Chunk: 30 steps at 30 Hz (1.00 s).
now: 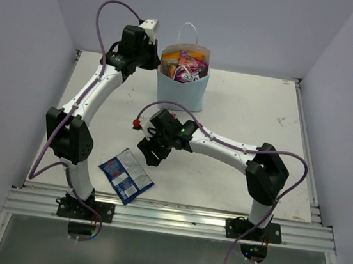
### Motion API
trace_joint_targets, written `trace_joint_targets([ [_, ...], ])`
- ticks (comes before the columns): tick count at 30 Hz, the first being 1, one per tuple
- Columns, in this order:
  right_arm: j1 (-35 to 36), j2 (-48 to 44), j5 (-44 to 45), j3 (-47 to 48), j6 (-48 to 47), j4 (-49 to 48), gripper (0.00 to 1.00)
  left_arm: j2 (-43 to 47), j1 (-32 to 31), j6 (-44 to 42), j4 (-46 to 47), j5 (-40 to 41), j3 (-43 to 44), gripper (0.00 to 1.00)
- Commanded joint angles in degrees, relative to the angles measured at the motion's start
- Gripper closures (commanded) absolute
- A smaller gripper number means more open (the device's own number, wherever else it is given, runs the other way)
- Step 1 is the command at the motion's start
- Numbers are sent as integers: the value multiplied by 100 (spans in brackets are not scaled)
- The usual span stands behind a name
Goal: Place the snacks into the paper bag
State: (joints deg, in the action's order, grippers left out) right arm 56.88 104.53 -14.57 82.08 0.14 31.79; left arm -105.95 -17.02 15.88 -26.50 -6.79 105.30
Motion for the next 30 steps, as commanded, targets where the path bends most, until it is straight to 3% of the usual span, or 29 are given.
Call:
trace_joint_targets([
  [1,278,383,-248,387,-58,-357,40,119,-4,-41,66,55,88,100],
  [8,640,1376,-222,1011,-58,-358,40,110,-4,-67,84,2,70,100],
  [17,728,2106,-187,863,118,-481,39,189,-4,-120,31,-7,35,100],
  [19,745,2159,-21,801,126,-516,45,206,-4,-146,57,-7,17,100],
  [23,745,2326,252,660,153,-490,86,268,-4,-147,84,-16,-53,100],
  [25,745,2361,340,607,144,-498,98,285,-4,-147,110,-16,-97,100],
  [30,745,2327,534,475,144,-507,100,338,-4,-173,128,-16,-115,100],
])
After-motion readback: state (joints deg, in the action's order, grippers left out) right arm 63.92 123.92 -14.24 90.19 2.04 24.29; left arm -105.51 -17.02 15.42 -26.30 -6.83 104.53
